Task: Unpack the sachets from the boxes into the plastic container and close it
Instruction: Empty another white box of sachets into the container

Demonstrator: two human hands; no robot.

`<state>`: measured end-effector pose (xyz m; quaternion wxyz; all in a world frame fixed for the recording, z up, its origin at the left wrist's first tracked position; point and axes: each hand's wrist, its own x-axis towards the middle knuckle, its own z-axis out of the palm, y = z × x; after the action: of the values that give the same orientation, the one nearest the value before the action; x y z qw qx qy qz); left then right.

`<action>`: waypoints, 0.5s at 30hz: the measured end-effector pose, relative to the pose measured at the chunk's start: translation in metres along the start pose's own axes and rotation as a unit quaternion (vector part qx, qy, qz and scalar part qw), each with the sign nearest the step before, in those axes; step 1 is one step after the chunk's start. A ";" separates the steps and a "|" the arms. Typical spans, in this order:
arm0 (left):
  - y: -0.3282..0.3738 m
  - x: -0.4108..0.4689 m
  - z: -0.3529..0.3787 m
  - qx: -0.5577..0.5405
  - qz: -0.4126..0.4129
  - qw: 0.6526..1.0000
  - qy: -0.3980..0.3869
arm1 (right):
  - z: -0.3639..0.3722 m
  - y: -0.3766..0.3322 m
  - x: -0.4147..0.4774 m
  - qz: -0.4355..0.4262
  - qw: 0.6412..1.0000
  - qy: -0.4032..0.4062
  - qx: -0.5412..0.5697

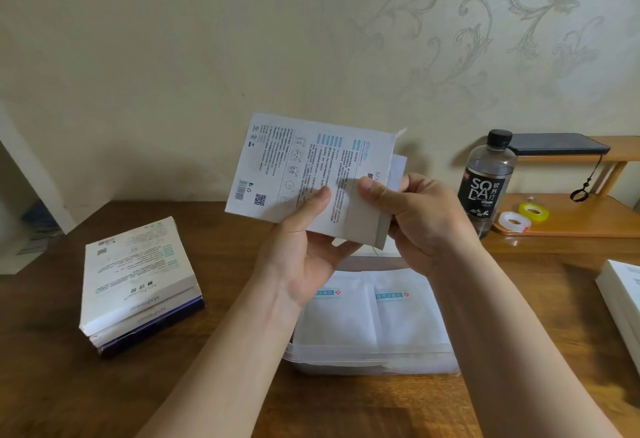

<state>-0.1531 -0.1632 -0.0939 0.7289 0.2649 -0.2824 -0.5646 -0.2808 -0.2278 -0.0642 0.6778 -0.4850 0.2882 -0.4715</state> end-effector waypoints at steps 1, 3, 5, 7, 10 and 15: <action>-0.001 0.000 0.001 0.004 0.002 1.000 0.011 | 0.000 -0.001 -0.001 -0.002 1.000 -0.001 -0.004; -0.002 0.000 0.002 -0.005 0.007 0.999 0.033 | 0.000 -0.005 0.000 0.006 1.000 -0.019 -0.013; 0.000 0.000 0.002 -0.023 0.010 0.998 0.050 | -0.003 -0.008 -0.001 0.018 0.998 -0.041 -0.036; 0.002 0.002 0.000 -0.030 0.013 0.997 0.068 | -0.003 -0.011 -0.002 0.018 0.997 -0.043 -0.060; 0.001 0.002 0.000 -0.042 0.007 0.995 0.090 | 0.004 -0.011 -0.003 0.012 0.998 -0.004 -0.065; 0.003 0.003 0.001 -0.065 0.003 0.988 0.142 | 0.011 -0.011 -0.003 0.004 0.995 0.067 -0.075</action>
<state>-0.1512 -0.1655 -0.0909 0.7791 0.2937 -0.1398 -0.5359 -0.2769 -0.2216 -0.0505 0.6205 -0.5006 0.3701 -0.4770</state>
